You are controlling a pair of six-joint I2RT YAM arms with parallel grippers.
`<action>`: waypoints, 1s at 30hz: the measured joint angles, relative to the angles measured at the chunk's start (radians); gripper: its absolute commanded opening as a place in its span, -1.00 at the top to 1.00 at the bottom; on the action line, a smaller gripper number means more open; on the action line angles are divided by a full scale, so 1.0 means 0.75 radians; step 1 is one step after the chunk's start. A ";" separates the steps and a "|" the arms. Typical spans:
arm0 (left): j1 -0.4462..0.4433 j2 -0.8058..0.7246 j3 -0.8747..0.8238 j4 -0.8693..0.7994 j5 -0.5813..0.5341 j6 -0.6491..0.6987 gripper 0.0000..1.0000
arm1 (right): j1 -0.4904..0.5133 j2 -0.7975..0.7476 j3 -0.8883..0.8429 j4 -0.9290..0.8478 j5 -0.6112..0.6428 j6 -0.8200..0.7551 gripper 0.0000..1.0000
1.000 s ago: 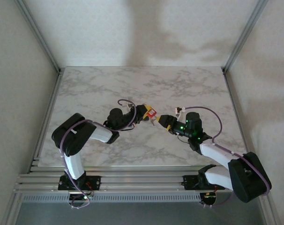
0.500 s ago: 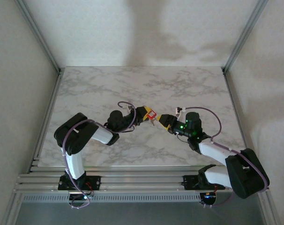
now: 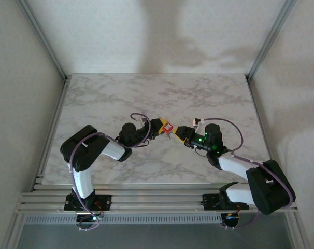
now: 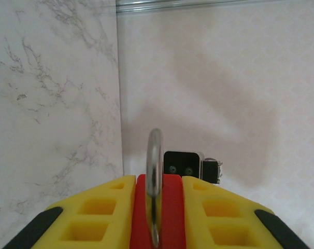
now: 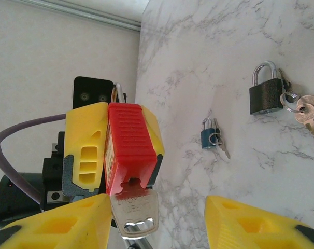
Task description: Lock with the key
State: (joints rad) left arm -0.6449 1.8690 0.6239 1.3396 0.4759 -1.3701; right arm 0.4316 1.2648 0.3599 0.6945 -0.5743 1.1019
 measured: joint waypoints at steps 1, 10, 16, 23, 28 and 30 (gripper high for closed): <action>-0.002 0.000 0.000 0.000 -0.001 0.000 1.00 | 0.000 0.001 0.000 0.003 -0.003 0.002 0.01; -0.004 0.000 0.000 0.002 -0.001 0.000 1.00 | 0.000 0.001 0.000 0.007 -0.004 0.003 0.10; -0.004 0.000 0.000 -0.002 -0.001 0.000 1.00 | 0.000 0.001 0.000 0.006 -0.004 -0.002 0.11; -0.006 0.000 0.000 -0.008 -0.001 0.000 1.00 | 0.000 0.001 0.002 -0.003 -0.004 -0.013 0.18; -0.006 0.000 -0.005 -0.008 -0.001 0.000 1.00 | 0.000 0.001 0.004 -0.010 -0.004 -0.021 0.19; -0.007 0.000 -0.007 -0.009 -0.001 0.000 1.00 | 0.000 0.001 0.004 -0.016 -0.004 -0.022 0.19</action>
State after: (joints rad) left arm -0.6502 1.8690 0.6189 1.3331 0.4751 -1.3701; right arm 0.4316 1.2652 0.3626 0.6823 -0.5770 1.0851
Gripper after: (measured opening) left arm 0.236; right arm 0.406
